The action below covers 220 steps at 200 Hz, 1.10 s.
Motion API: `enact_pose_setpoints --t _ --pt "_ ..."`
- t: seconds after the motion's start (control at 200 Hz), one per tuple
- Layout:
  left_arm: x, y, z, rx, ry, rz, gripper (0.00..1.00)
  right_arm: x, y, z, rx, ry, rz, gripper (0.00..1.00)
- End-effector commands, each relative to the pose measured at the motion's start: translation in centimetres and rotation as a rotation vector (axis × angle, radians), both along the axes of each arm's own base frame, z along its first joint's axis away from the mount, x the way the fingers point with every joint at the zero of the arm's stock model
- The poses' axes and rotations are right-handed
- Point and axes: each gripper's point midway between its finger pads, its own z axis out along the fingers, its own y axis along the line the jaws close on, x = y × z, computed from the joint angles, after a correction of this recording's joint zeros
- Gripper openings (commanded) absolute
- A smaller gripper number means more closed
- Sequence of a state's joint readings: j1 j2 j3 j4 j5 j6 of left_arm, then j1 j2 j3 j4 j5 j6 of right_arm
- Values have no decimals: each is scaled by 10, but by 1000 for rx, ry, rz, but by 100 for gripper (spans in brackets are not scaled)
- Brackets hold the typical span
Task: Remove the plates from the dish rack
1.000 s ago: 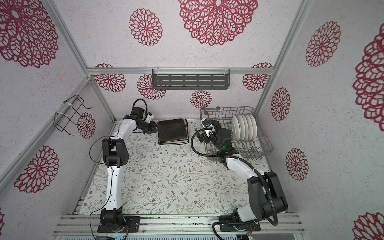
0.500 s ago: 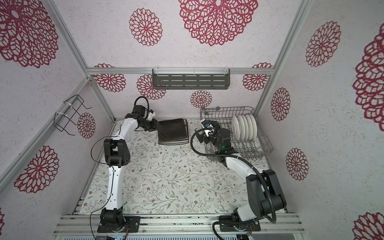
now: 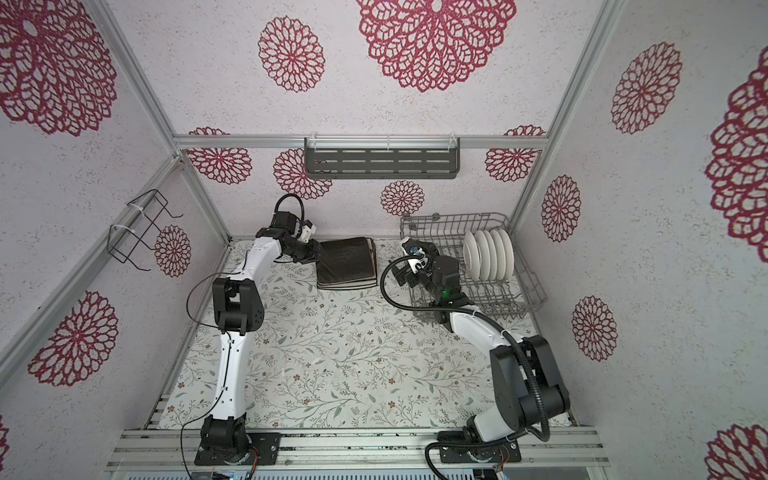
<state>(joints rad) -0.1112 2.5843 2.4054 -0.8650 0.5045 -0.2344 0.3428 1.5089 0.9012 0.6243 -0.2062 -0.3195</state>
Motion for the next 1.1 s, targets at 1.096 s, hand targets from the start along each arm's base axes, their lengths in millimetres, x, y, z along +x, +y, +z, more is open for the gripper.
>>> enact_pose_setpoints --t 1.096 --pt "5 6 22 261 -146 9 49 12 3 13 43 -20 5 99"
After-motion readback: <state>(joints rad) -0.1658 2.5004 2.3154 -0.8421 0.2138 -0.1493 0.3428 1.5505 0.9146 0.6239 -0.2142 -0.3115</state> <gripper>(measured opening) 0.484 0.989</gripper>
